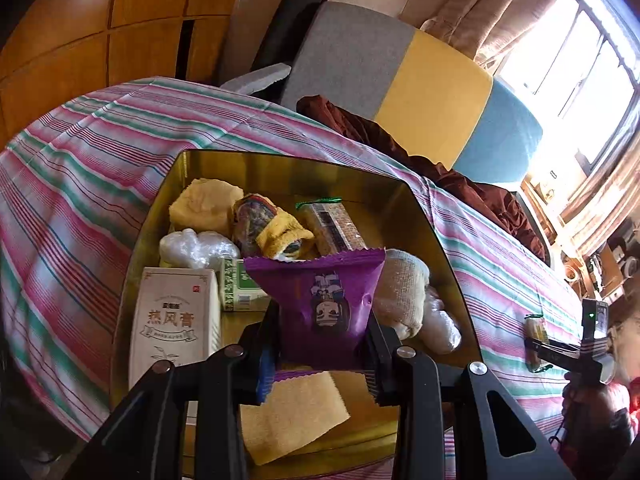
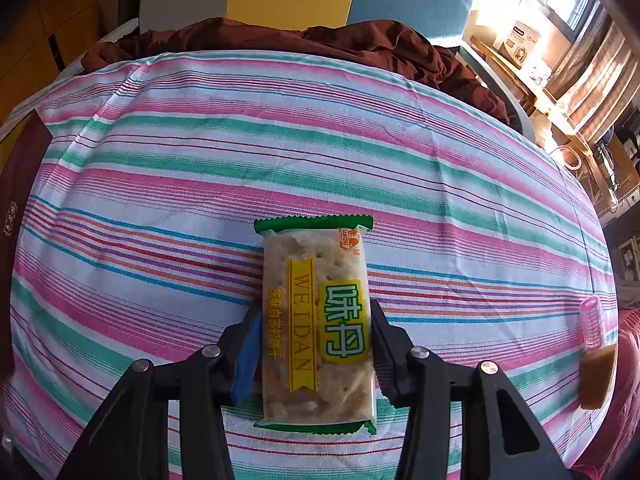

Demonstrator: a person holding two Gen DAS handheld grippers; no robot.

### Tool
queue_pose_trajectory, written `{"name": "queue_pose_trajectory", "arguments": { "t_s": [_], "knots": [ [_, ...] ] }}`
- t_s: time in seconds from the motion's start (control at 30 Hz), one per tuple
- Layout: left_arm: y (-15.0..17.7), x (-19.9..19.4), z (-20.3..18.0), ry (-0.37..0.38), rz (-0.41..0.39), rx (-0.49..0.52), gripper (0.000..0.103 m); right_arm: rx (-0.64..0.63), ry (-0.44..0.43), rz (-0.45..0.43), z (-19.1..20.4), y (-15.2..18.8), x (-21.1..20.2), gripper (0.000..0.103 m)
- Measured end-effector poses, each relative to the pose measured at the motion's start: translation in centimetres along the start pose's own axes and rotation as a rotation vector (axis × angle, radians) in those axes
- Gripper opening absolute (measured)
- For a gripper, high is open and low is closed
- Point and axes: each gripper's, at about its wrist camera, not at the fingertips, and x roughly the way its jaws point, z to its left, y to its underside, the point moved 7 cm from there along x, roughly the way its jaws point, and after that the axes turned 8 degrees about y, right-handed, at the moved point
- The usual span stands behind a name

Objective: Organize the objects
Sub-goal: 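Drop the purple pouch into the tray with left gripper while right holds snack bar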

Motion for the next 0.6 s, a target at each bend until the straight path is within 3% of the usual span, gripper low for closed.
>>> {"name": "queue_pose_trajectory", "arguments": {
  "t_s": [0.2,0.33,0.4,0.6],
  "knots": [
    [-0.7,3.0,-1.9,0.033,0.046,0.003,0.038,-0.001,-0.001,0.001,0.0,0.0,0.1,0.049],
    [-1.0,4.4,-2.3,0.017,0.062,0.01,0.044,-0.002,0.001,0.0,0.0,-0.1,0.1,0.049],
    [-0.9,4.4,-2.1,0.009,0.066,-0.002,0.048,-0.002,0.003,0.0,0.0,-0.1,0.1,0.049],
    [-0.2,2.6,-0.8,-0.032,0.039,-0.003,0.048,-0.006,-0.015,-0.004,0.4,-0.3,-0.1,0.049]
  ]
}}
